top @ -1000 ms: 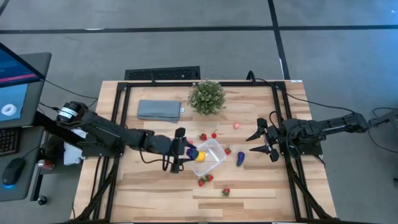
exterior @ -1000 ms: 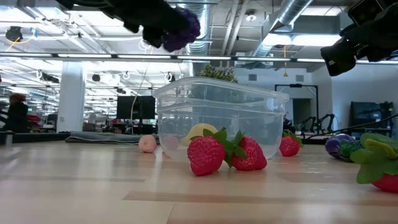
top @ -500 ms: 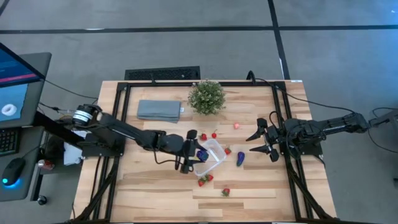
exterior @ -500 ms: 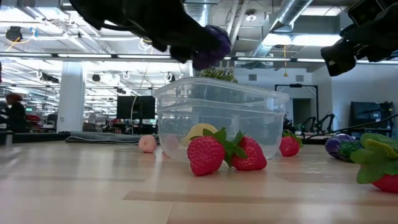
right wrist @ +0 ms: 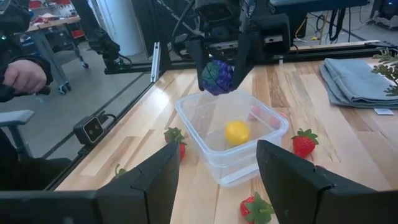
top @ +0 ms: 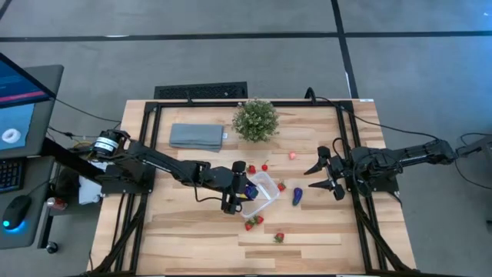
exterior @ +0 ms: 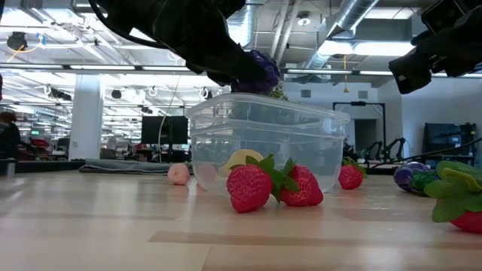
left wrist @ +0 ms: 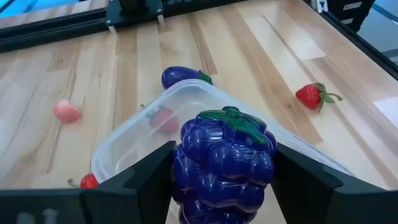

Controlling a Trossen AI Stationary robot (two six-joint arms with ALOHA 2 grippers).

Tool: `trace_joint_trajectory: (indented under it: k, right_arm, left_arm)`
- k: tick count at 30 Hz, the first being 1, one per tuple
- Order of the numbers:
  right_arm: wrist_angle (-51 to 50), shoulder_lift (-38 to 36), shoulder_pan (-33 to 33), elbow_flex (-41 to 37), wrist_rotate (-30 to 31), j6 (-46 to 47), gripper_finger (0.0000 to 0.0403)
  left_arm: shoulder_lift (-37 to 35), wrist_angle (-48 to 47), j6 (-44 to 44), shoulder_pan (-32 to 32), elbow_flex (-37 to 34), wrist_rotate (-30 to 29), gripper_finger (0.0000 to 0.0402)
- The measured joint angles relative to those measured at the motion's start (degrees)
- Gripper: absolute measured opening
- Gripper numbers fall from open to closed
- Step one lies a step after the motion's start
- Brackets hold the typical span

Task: Pick and placing Produce into tupperware
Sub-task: Put the grapes into the transparent bin

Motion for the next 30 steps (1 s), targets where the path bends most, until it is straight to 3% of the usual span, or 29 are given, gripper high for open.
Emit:
trace_joint_trajectory:
  k: [30]
  right_arm:
    - [0.2, 0.0, 0.0, 0.0, 0.0, 0.0, 0.0238]
  left_arm:
    - [0.1, -3.5, -2.6, 0.6, 0.0, 0.8, 0.0224]
